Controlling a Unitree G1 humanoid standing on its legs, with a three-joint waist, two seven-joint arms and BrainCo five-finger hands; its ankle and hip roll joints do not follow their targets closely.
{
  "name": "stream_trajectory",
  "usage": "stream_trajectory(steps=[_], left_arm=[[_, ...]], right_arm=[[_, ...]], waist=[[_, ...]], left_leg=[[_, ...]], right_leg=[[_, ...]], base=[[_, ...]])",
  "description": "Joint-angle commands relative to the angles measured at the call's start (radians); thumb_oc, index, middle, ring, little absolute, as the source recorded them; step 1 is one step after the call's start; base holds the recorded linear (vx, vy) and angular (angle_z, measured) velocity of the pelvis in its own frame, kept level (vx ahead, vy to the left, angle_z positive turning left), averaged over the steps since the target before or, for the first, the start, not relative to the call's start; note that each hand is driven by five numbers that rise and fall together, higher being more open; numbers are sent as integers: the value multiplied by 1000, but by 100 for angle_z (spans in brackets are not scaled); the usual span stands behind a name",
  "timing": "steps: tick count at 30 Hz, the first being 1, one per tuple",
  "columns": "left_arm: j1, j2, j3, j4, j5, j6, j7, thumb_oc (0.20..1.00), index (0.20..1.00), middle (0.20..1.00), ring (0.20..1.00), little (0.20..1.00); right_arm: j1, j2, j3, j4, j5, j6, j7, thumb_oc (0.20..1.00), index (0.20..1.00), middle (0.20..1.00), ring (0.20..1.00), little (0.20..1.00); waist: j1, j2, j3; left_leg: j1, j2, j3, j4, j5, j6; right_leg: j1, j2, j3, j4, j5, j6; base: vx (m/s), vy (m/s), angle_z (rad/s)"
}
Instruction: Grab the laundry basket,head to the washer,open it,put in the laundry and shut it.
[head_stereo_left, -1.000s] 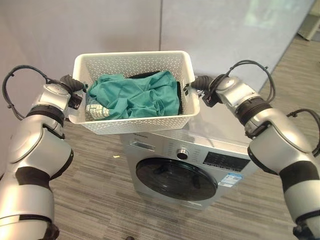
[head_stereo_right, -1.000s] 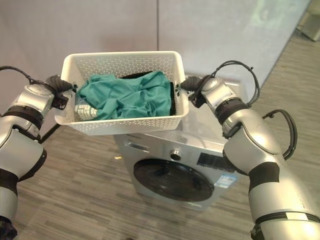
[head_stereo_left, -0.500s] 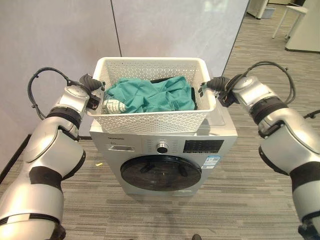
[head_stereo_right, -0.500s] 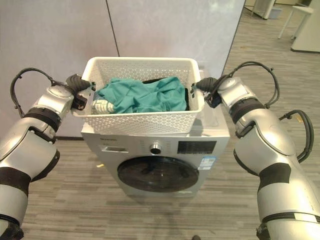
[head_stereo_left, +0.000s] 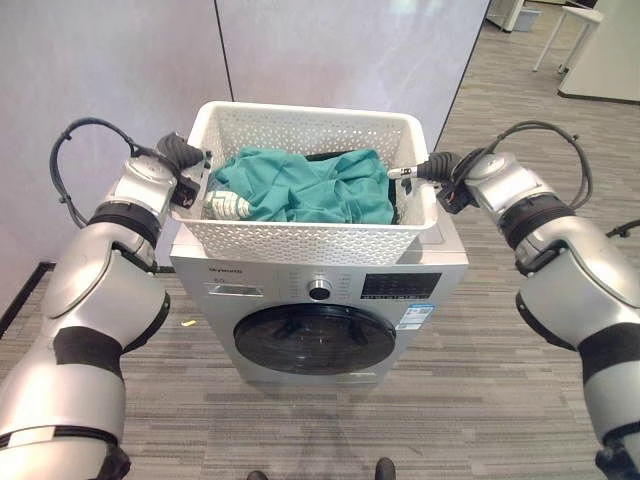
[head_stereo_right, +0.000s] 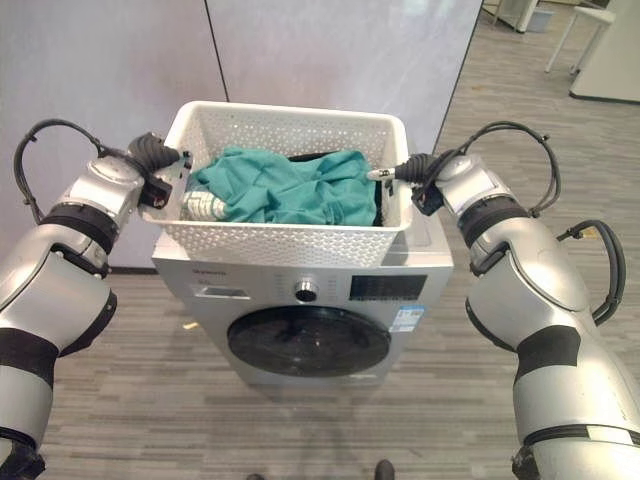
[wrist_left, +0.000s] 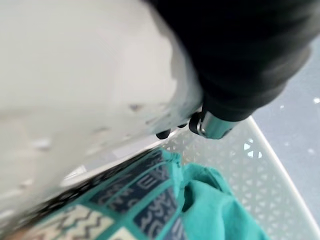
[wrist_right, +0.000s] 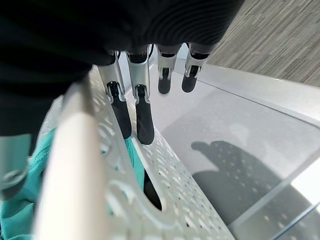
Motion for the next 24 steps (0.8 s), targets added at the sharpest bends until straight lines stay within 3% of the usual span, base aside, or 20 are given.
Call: stream_trajectory(steps=[1, 8, 9, 17, 19, 21, 24], left_arm=[[-120, -195, 68, 35, -57, -135, 37, 1000, 1000, 1000, 1000, 1000], [-156, -223, 69, 57, -48, -120, 40, 1000, 1000, 1000, 1000, 1000], [-167, -231, 37, 79, 22, -101, 33, 1000, 1000, 1000, 1000, 1000], [-208, -285, 4, 98, 136, -87, 82, 1000, 1000, 1000, 1000, 1000], [-215, -279, -64, 144, 290, -58, 114, 1000, 1000, 1000, 1000, 1000], [-218, -281, -86, 147, 338, -55, 125, 1000, 1000, 1000, 1000, 1000], [-258, -298, -205, 128, 562, -12, 170, 1000, 1000, 1000, 1000, 1000]], right_arm=[[-257, 71, 26, 118, -38, -98, -15, 1000, 1000, 1000, 1000, 1000], [-307, 129, 59, 193, -139, -116, -32, 1000, 1000, 1000, 1000, 1000], [-337, 130, 84, 229, -192, -119, -41, 1000, 1000, 1000, 1000, 1000], [-366, 113, 92, 269, -225, -140, -113, 1000, 1000, 1000, 1000, 1000], [-349, 108, 102, 270, -242, -135, -114, 1000, 1000, 1000, 1000, 1000], [-350, 108, 118, 276, -260, -132, -102, 1000, 1000, 1000, 1000, 1000], [-361, 124, 192, 280, -385, -137, -125, 1000, 1000, 1000, 1000, 1000]], waist=[[-23, 47, 129], [-30, 63, 149], [-27, 72, 159], [-10, 92, 173], [-6, 99, 175], [-1, 98, 176], [2, 106, 177]], left_leg=[[118, 35, -54, 13, -53, -71], [91, 39, -49, 10, -39, -77], [69, 42, -55, 8, -27, -81], [16, 50, -82, 5, -13, -84], [11, 52, -82, 5, -12, -83], [9, 53, -82, 6, -12, -83], [8, 60, -80, 7, -10, -85]], right_leg=[[4, -24, 7, -38, 188, 67], [-35, -19, 15, -38, 182, 67], [-54, -20, 11, -38, 179, 67], [-91, -20, -6, -38, 160, 67], [-96, -20, -10, -38, 153, 67], [-96, -20, -12, -38, 149, 67], [-102, -14, -13, -38, 141, 67]], base=[[-10, -12, -7], [-20, -17, -11], [-45, -32, -12], [-22, -42, 2], [-12, -34, -2], [-2, -20, 0], [0, -33, -3]])
